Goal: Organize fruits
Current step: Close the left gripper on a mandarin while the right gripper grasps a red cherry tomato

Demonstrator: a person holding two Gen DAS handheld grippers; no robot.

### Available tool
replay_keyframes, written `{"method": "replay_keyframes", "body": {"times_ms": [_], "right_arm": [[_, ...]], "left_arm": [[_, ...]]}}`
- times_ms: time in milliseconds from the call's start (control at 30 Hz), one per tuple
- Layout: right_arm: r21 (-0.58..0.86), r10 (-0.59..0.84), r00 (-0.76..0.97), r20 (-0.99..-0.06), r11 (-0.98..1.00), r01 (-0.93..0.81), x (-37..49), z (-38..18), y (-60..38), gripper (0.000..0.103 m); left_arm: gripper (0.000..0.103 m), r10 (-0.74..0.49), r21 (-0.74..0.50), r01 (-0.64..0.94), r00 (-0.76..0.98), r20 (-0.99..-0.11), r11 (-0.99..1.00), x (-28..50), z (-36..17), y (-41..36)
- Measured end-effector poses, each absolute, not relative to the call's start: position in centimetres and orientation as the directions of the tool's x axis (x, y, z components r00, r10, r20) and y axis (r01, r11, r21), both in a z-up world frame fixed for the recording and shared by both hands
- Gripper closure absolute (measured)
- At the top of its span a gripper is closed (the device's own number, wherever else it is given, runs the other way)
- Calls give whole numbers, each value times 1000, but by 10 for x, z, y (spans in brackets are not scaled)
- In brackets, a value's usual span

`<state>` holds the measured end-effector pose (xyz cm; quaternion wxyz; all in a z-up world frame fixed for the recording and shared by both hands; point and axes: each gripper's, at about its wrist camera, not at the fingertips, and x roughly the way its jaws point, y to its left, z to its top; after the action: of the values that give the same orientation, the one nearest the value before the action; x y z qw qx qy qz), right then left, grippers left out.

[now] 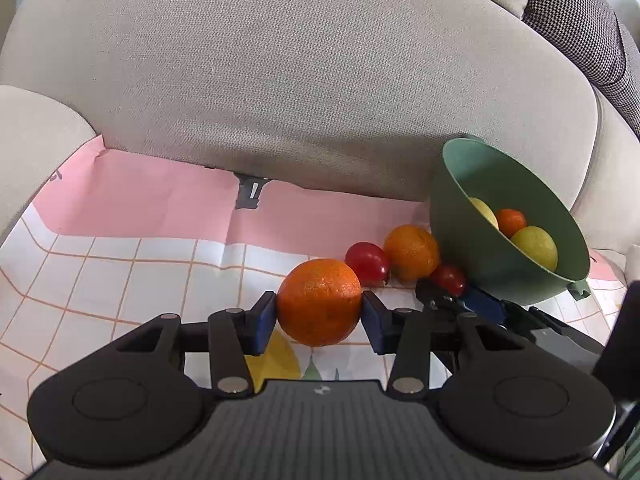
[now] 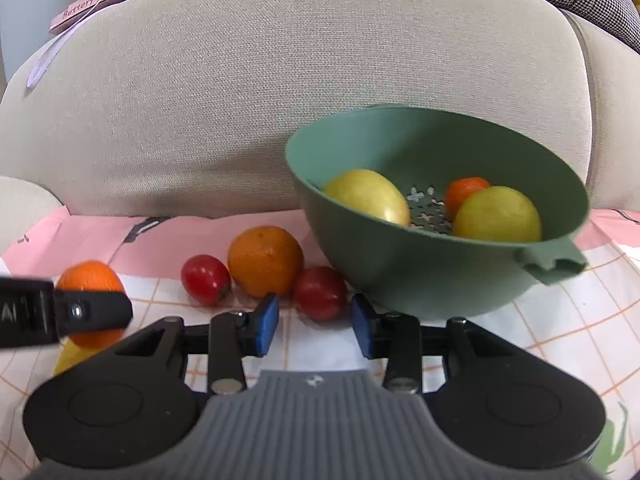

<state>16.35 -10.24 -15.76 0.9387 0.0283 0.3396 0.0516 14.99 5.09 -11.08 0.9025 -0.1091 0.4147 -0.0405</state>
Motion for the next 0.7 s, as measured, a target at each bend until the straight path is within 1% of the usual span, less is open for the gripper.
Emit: {"method": "replay_keyframes", "body": {"times_ms": [167,200,233,267,533,700], "right_arm": [[87,119,771,-626,993,-82,166,-161,-100,66],[87,120,771,-625,993,-84,166,-161,-100,67],[86,118,772,-624,993,-82,166,-161,-102,73],[83,115,772,-625,993,-81,167,-161,-104,76],[76,147,762,-631,989,-127,159,-156,-107,76],[57,166,770,-616,984,-167,144,-144,-110,77]], "left_arm": [[52,-167,-227,-12,644,-746,974,149,-114,49],[52,-168,-227,-10,642,-748,974,149,-114,48],[52,-170,-227,-7,641,-749,974,149,-115,48],[52,-170,-225,-5,639,-750,974,150,-115,46],[52,-174,-223,1,629,-757,975,149,-115,42],[52,-181,-227,8,633,-752,974,144,-110,37]]}}
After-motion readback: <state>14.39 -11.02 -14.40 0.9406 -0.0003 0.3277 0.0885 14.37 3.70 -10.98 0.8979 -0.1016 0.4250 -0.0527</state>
